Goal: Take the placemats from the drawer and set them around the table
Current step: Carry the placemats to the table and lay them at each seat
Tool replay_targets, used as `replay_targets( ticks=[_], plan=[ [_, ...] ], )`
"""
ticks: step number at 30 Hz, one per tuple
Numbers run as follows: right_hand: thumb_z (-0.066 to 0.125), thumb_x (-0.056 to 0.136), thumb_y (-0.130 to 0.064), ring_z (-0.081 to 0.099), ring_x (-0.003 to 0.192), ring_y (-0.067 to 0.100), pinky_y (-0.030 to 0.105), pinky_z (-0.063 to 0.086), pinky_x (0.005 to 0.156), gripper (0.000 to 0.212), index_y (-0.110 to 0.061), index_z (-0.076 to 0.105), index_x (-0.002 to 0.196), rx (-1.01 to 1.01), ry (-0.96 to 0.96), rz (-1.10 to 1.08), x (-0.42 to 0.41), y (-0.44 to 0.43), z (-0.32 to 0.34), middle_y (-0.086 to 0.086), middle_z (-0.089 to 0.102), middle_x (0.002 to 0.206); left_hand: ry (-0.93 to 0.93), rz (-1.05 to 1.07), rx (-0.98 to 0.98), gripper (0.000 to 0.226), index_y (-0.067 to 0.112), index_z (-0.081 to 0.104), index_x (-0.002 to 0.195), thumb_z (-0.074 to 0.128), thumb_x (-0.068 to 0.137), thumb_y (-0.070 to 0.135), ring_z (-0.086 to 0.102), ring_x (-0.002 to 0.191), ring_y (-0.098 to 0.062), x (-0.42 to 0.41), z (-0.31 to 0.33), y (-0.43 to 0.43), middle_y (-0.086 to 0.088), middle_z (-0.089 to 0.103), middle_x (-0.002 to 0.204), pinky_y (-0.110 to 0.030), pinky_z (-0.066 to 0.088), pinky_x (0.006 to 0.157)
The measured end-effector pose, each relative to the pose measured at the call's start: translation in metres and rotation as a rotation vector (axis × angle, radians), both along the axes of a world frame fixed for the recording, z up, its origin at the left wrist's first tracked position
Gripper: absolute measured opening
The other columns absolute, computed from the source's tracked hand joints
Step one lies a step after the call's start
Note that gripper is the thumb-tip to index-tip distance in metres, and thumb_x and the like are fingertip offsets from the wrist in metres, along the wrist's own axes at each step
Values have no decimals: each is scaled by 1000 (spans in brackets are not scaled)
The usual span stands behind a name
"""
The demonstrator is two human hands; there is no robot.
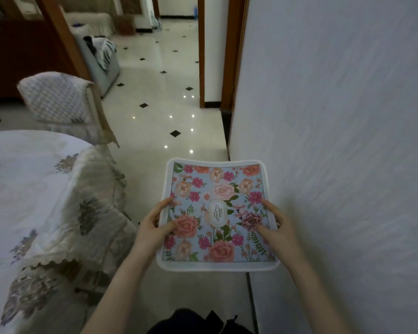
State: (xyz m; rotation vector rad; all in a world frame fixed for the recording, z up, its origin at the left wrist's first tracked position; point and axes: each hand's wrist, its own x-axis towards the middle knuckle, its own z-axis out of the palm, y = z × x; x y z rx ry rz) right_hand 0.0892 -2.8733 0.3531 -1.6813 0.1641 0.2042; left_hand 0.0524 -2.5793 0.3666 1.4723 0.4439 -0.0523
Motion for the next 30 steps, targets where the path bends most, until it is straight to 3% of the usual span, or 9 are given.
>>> replay_targets(
  ticks=[8,12,20,25,30],
  plan=[
    [72,82,-3,70,98,12,40,61,76,64,-33,54,135,-12,-9,96,143,26,-12,-8,67,117,7,132,30,57,33,60,127,68,84,-3,72,87,-14,109,-12,22,3,64,119,-29,60,63],
    [73,81,-3,69,101,13,43,60,81,62,-34,56,132,-43,16,140,216,60,-34,-5,66,120,50,167,26,56,36,62,122,69,83,-3,72,81,-11,173,-33,52,7,63,113,-27,58,60],
    [72,82,-1,64,99,3,20,58,75,62,-26,55,136,-68,-86,151,385,158,-4,-3,64,120,12,166,47,55,38,60,123,71,82,2,71,82,-14,339,-5,152,11,59,111,-26,58,59],
    [71,83,2,68,89,-3,17,57,67,60,-26,56,133,-28,-86,167,477,205,8,-9,65,112,1,190,58,55,42,61,122,71,83,4,71,84,-14,423,3,199,13,60,111,-29,60,63],
    [72,82,-1,68,101,10,30,60,79,60,-30,56,133,-65,-29,269,565,243,-16,-3,66,119,62,274,37,57,40,60,122,71,82,2,70,86,-15,485,-24,228,11,60,112,-25,58,61]
  ],
)
